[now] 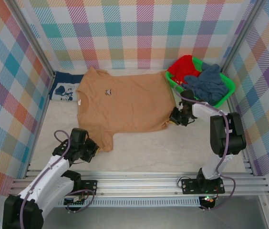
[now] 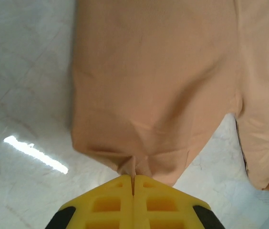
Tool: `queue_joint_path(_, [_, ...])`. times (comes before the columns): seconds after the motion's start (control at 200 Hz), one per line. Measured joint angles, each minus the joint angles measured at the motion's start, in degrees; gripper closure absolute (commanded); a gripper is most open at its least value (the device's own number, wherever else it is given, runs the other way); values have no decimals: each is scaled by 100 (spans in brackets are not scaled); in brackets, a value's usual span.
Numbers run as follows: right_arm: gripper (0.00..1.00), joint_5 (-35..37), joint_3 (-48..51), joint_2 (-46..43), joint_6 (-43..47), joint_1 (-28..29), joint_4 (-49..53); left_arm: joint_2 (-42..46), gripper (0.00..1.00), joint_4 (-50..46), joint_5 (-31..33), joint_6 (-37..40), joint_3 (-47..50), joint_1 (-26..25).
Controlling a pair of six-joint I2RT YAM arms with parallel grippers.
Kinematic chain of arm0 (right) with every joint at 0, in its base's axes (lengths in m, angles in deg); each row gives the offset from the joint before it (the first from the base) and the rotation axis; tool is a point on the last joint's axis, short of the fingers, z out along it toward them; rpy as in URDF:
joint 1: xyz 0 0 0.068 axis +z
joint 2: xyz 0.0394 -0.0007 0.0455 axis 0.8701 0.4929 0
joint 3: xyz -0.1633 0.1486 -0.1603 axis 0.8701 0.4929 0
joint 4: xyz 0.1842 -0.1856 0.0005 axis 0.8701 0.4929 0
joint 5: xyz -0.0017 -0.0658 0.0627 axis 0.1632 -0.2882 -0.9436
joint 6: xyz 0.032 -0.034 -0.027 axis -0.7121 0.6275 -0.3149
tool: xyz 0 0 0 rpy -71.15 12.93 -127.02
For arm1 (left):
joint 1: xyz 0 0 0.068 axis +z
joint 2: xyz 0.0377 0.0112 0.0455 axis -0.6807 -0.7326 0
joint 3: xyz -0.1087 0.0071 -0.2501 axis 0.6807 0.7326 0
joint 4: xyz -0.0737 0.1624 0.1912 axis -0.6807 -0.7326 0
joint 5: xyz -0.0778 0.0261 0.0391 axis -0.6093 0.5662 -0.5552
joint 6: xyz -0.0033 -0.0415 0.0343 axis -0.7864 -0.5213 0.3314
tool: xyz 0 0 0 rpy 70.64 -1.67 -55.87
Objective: Fold and stack the t-shirts
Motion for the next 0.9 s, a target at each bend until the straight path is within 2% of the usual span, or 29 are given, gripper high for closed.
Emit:
queue_joint_path(0.185, [100, 645, 136, -199, 118, 0, 437, 564, 100, -487, 125, -308, 7, -94])
queue_joint_path(0.27, [100, 876, 160, -308, 116, 0, 669, 599, 100, -911, 240, -437, -125, -302])
queue_joint_path(0.385, [100, 1078, 269, -573, 96, 0, 960, 468, 100, -1408, 542, -649, -575, -885])
queue_joint_path(0.505, [100, 1165, 428, -935, 70, 0, 1204, 267, 100, -1460, 922, -1106, -831, -1860])
queue_joint_path(0.6, [100, 1174, 542, -1158, 28, 0, 1360, -44, 100, -1558, 1255, -1405, -896, -2417])
queue_joint_path(0.765, [100, 1185, 822, -1403, -20, 0, 1543, -297, 100, -1786, 1867, -1773, -1119, -2859])
queue_joint_path(0.9, [100, 1182, 857, -1567, -7, 48, 1727, -299, 100, -2135, 2538, -1707, -1917, -3119])
